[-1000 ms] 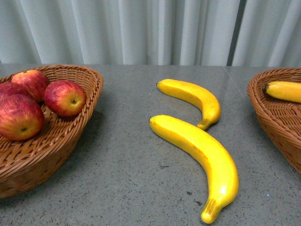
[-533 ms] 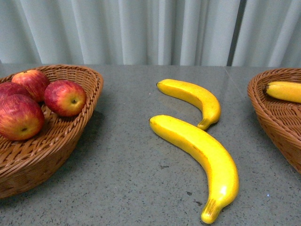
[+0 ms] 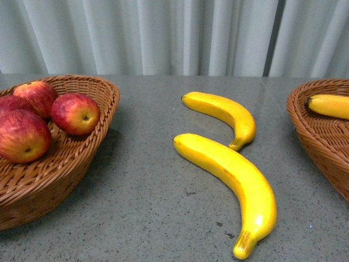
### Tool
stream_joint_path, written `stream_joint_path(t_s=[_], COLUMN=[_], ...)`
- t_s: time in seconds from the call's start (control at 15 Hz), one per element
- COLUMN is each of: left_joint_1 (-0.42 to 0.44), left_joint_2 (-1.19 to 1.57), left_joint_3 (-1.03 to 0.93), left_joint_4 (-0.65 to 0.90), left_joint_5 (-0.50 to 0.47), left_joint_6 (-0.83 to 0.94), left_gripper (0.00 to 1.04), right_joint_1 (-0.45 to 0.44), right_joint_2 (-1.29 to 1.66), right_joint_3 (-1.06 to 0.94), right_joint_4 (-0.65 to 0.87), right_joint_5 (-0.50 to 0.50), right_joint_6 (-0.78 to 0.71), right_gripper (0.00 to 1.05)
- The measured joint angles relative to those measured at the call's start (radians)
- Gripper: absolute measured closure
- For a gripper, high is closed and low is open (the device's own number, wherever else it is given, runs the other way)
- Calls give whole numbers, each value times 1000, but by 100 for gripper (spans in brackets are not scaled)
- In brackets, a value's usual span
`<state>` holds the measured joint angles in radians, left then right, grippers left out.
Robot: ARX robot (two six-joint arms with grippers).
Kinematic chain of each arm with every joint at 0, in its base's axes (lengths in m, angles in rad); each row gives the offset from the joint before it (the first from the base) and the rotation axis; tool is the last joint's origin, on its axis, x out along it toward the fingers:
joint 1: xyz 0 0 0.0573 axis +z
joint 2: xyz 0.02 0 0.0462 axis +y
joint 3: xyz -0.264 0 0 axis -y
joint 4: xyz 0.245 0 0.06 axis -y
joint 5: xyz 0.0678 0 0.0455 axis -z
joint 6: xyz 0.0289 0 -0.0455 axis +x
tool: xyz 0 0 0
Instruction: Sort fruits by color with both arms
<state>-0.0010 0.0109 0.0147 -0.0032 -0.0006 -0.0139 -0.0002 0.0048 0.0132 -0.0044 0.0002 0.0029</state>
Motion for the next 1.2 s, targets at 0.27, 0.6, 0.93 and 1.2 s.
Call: stream_joint_path(t_s=[0.27, 0.6, 0.93, 1.2], left_joint_1=[0, 0, 0, 0], left_joint_2=[0, 0, 0, 0], left_joint_3=[0, 0, 0, 0], left_joint_4=[0, 0, 0, 0], left_joint_5=[0, -1, 0, 0], left_joint_6=[0, 2, 3, 3], left_gripper=[39, 7, 7, 7], right_joint_1=[0, 17, 429, 538], right_joint_2=[0, 362, 1310, 1658], right_joint_3=[0, 108, 688, 993], right_joint_4=[0, 309, 648, 317], right_joint_5=[0, -322, -169, -106], right_joint_6=[0, 135, 17, -202], right_gripper=[7, 7, 7, 7])
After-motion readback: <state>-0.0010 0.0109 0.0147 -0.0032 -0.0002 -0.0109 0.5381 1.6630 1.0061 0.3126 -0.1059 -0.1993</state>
